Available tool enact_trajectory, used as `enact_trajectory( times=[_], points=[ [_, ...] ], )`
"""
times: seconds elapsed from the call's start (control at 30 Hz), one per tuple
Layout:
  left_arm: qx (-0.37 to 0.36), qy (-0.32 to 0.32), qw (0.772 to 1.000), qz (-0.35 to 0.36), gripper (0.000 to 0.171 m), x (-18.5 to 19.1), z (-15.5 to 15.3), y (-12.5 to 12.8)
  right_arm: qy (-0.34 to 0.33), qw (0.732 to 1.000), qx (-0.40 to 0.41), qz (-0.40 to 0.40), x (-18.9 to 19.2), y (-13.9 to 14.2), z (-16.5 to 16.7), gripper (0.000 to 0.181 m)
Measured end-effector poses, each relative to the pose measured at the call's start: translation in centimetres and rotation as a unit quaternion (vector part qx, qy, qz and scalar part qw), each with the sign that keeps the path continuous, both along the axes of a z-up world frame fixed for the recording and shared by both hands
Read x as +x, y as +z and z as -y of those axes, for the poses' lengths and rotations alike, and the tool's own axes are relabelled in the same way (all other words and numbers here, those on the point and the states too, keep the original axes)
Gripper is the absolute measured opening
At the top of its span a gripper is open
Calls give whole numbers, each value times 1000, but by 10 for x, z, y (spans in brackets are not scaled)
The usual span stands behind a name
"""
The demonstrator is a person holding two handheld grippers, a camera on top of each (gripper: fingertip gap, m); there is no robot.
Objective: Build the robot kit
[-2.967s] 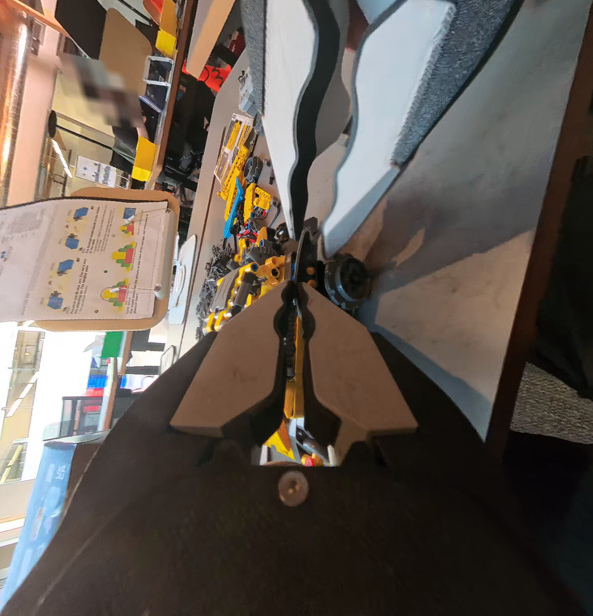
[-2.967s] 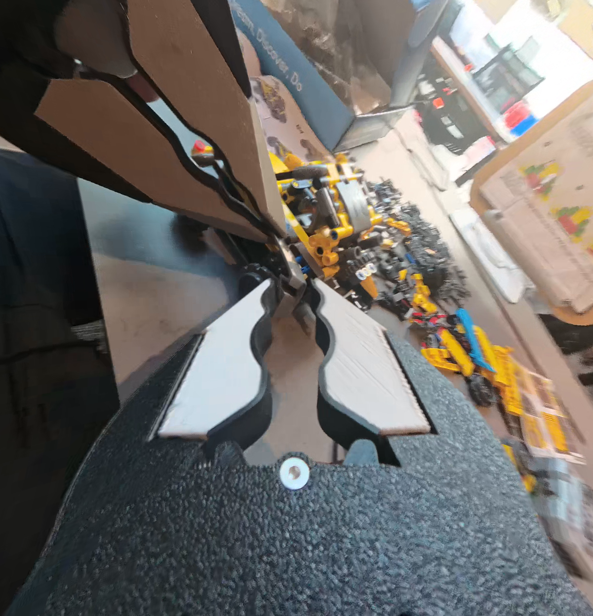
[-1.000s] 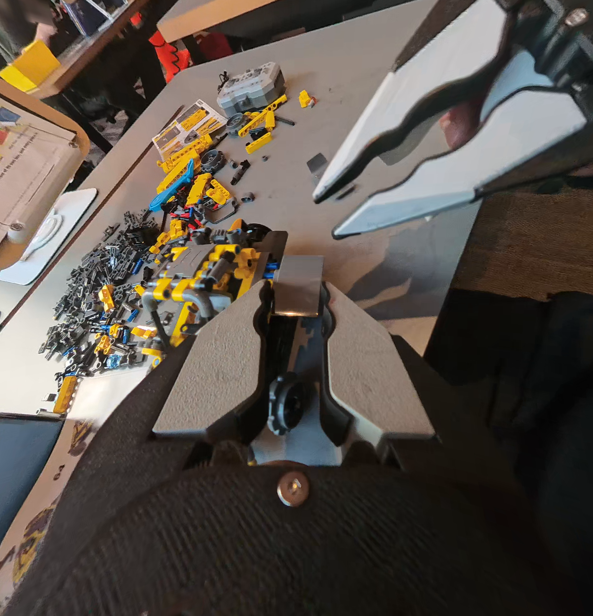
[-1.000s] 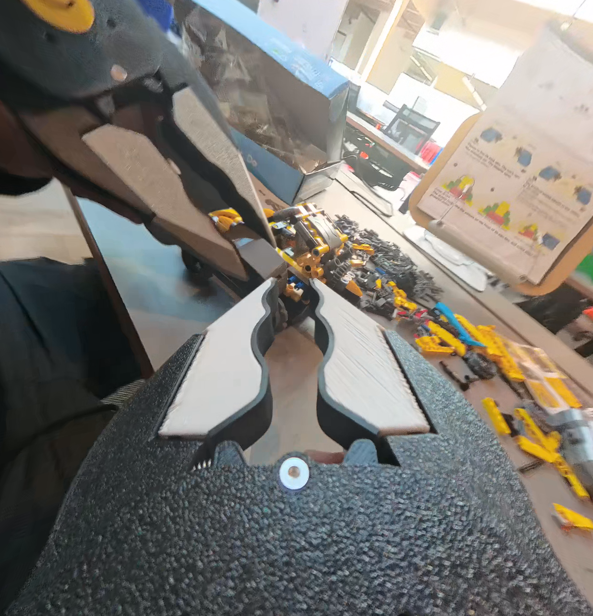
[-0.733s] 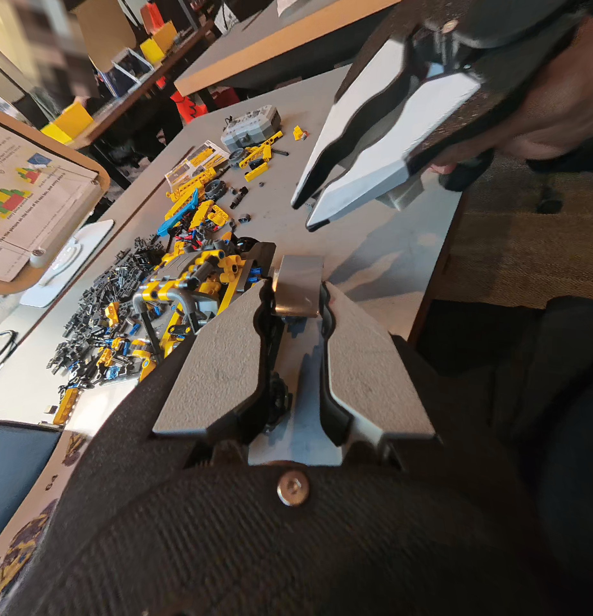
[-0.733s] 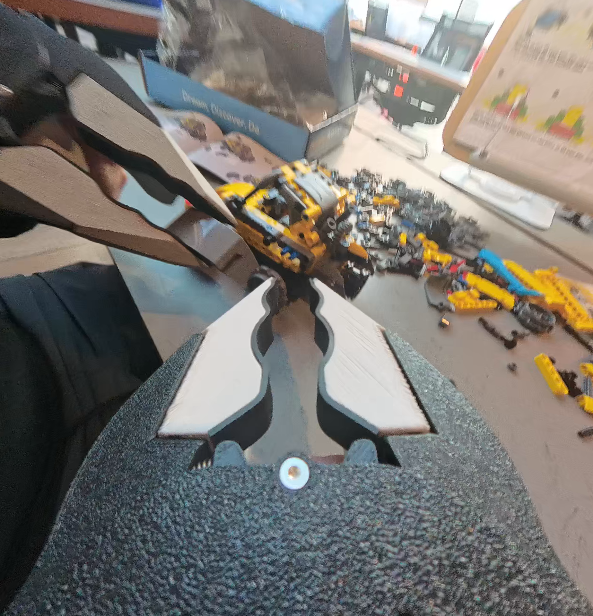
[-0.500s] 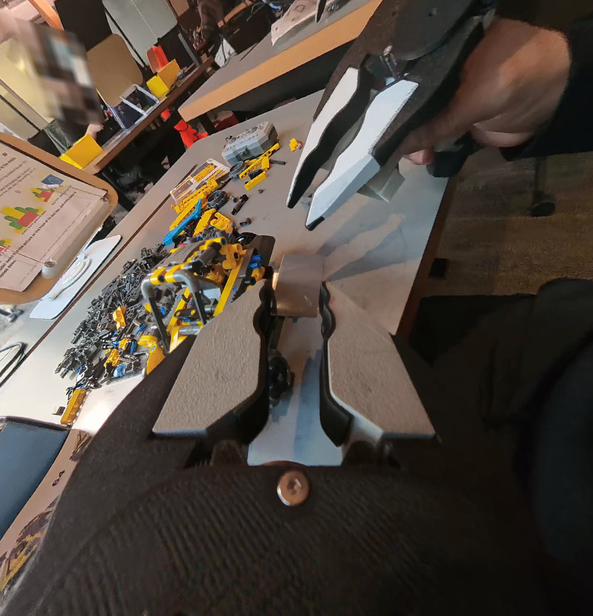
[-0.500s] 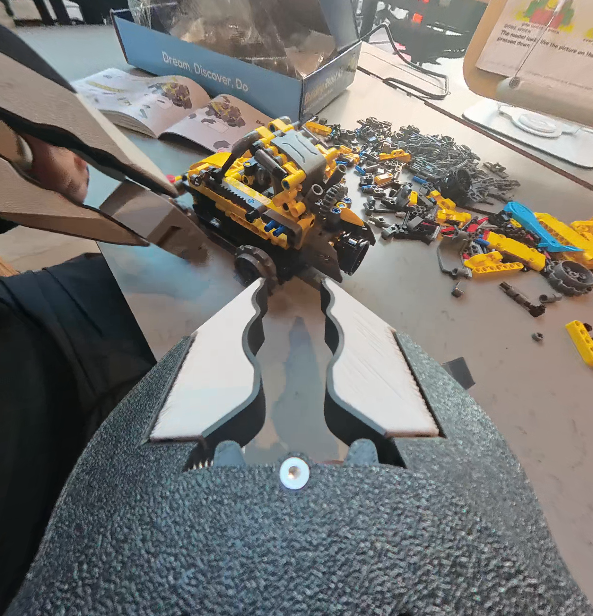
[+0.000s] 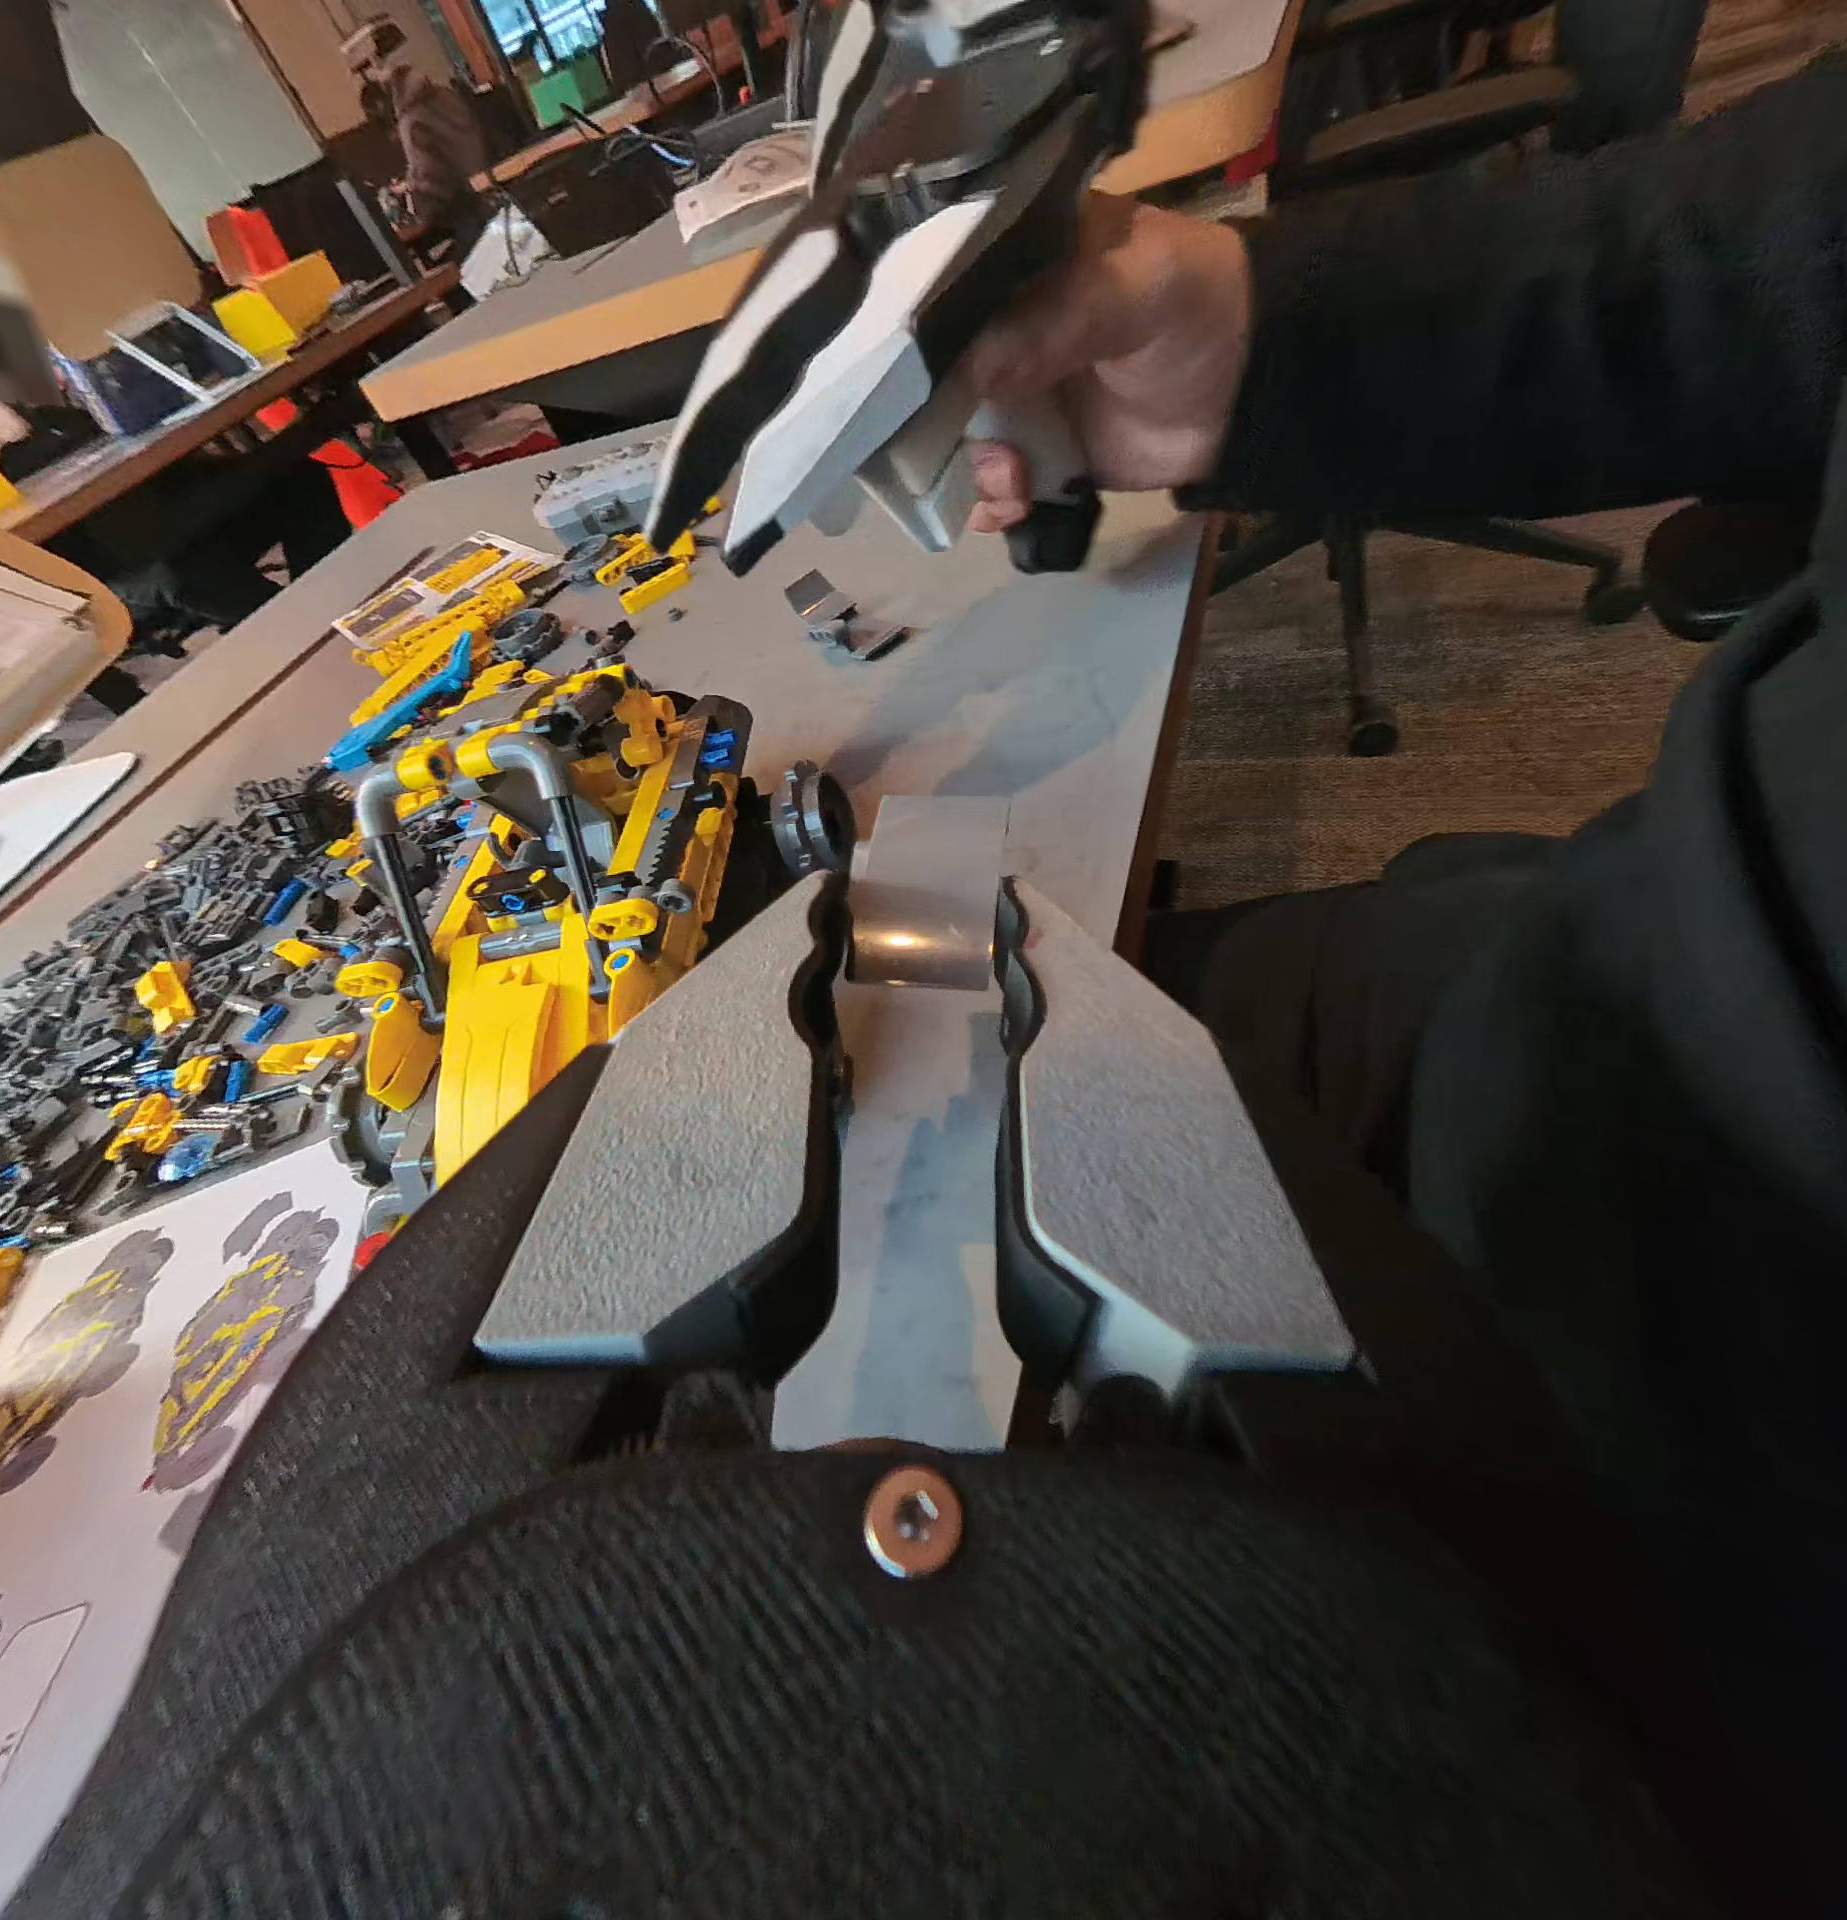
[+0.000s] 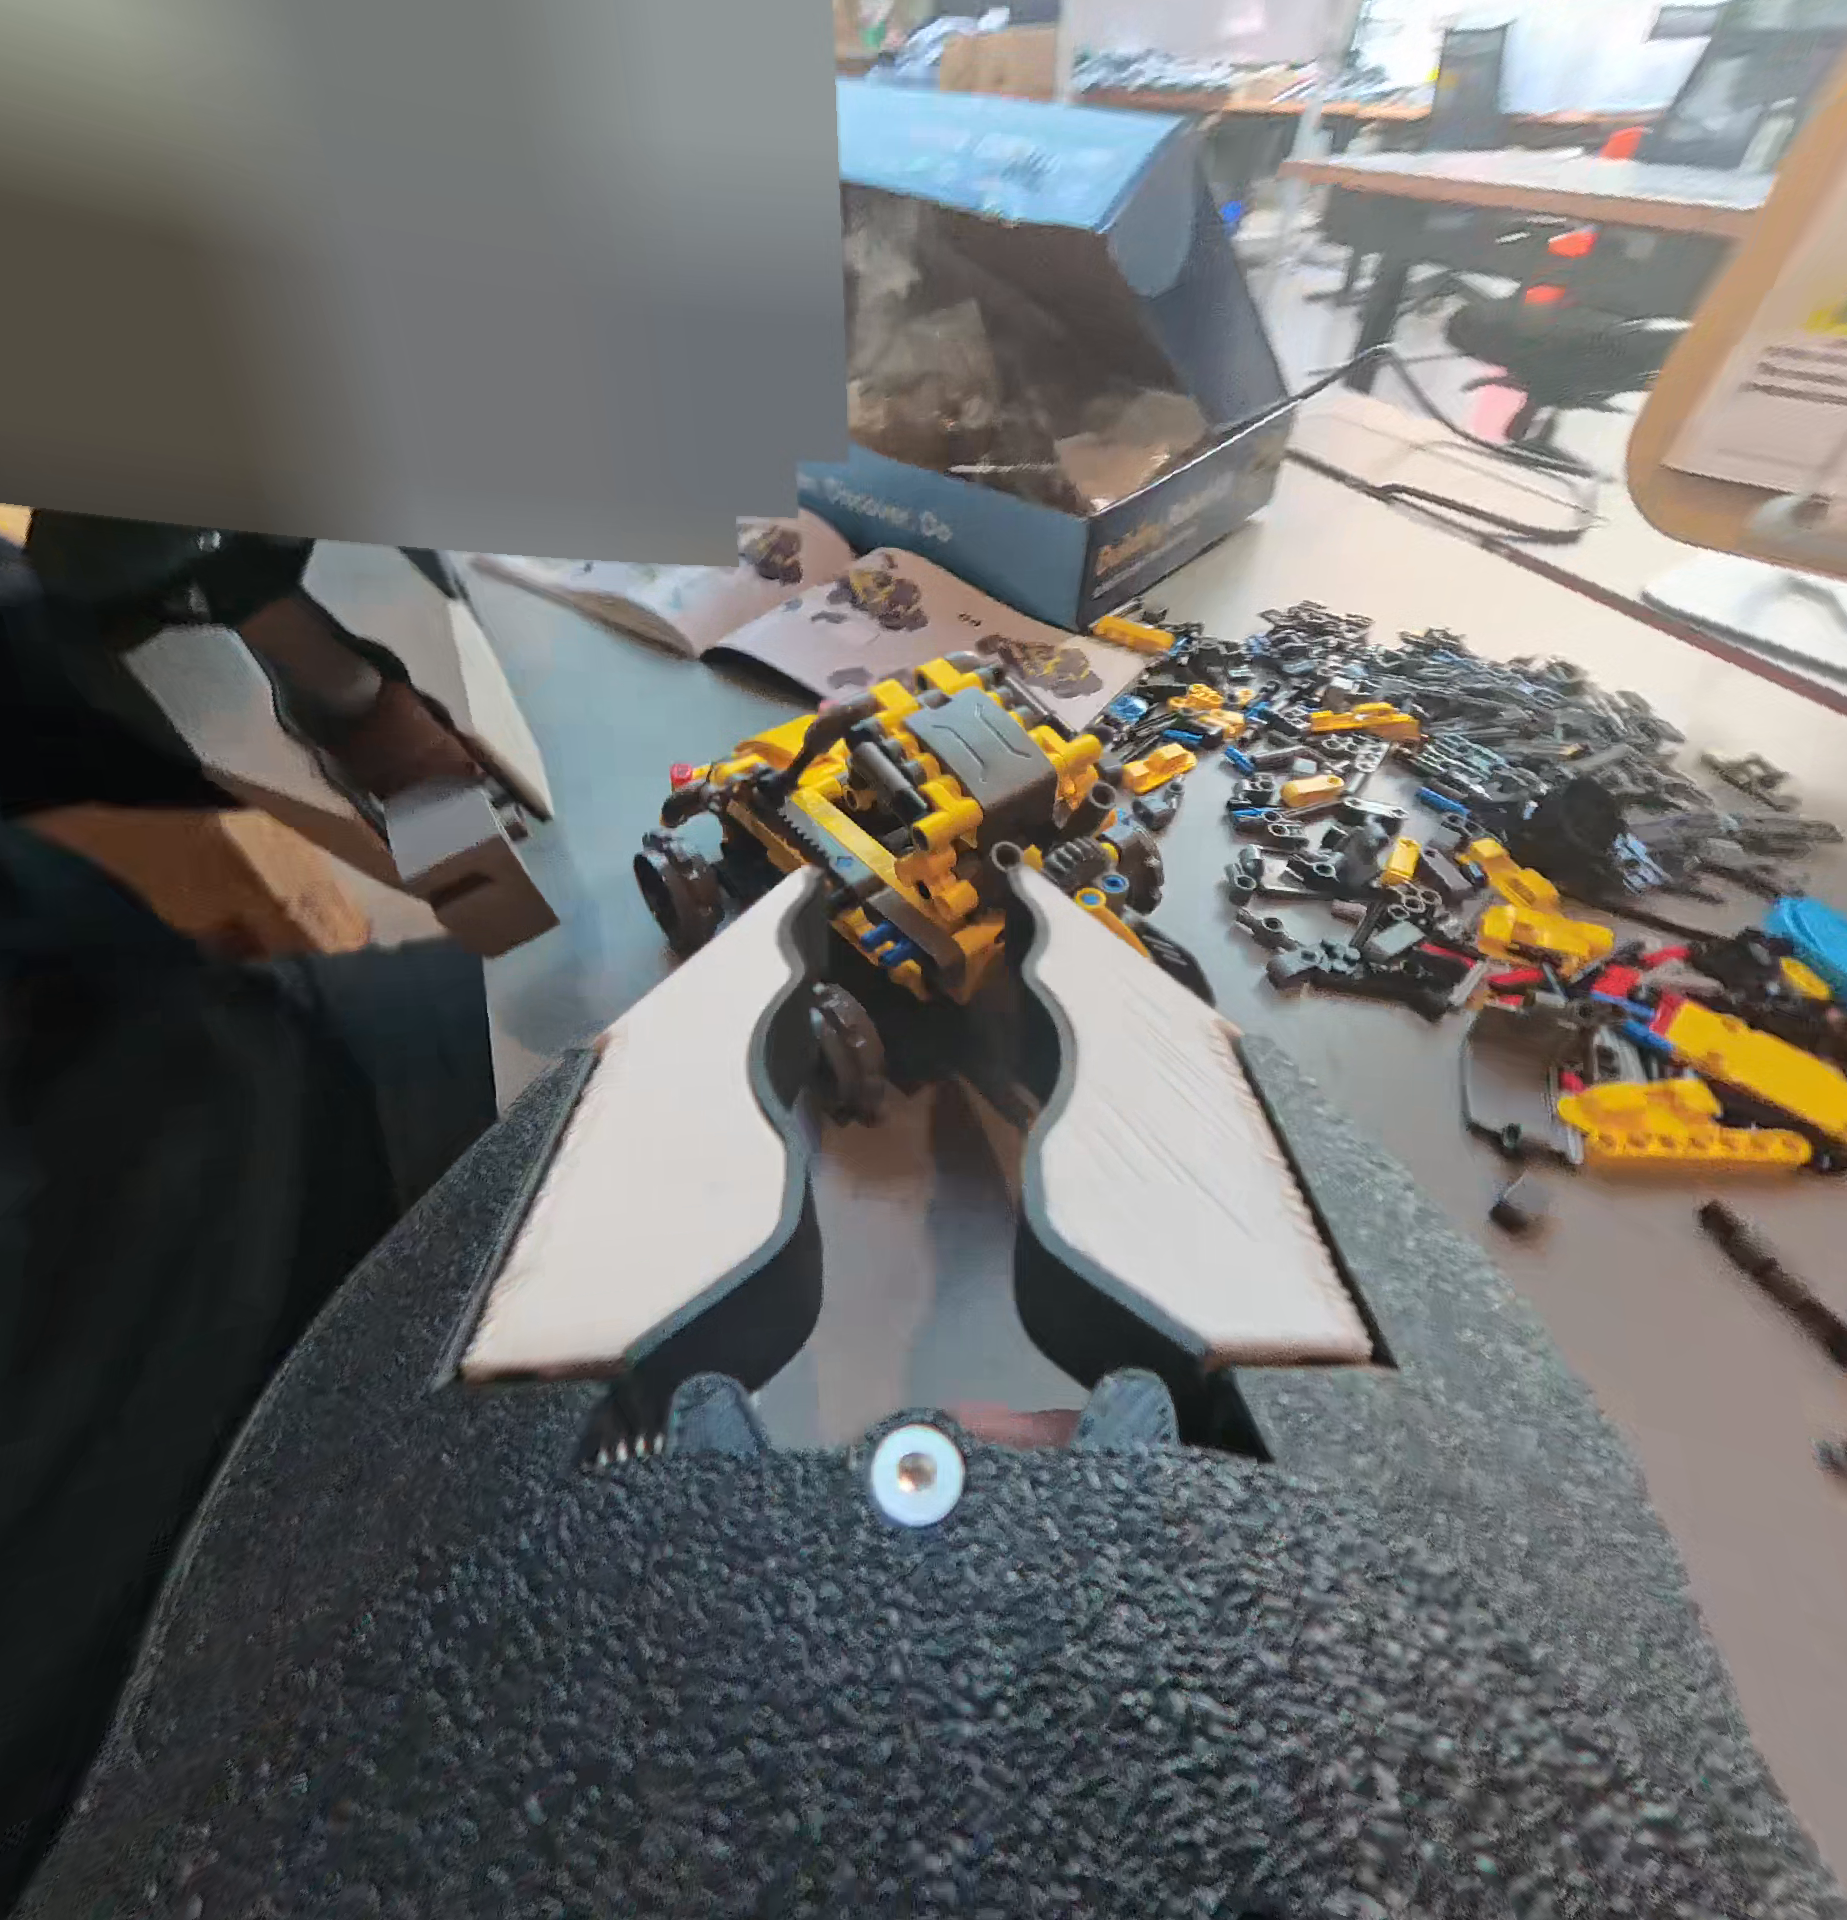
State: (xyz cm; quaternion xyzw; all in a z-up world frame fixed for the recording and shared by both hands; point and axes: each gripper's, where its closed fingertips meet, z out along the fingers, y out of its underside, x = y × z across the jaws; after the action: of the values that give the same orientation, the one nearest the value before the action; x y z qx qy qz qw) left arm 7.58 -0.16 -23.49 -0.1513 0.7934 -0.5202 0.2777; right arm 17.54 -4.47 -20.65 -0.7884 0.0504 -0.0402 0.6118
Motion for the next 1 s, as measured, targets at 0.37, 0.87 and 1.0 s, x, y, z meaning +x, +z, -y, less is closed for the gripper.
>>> enact_trajectory(
  times=[0.37, 0.87, 1.0],
  points=[
    [-15, -50, 998, -25, 25, -11, 3, 1, 188, 975, -114, 7, 36, -13, -21, 36],
    [-87, -6, 994, -63, 25, 13, -25, 21, 274, 958, -77, -33, 35, -15, -30, 35],
    [-84, 96, 991, -50, 25, 53, -74, 44, 286, 955, -72, -25, 34, -13, -35, 31]
  ],
)
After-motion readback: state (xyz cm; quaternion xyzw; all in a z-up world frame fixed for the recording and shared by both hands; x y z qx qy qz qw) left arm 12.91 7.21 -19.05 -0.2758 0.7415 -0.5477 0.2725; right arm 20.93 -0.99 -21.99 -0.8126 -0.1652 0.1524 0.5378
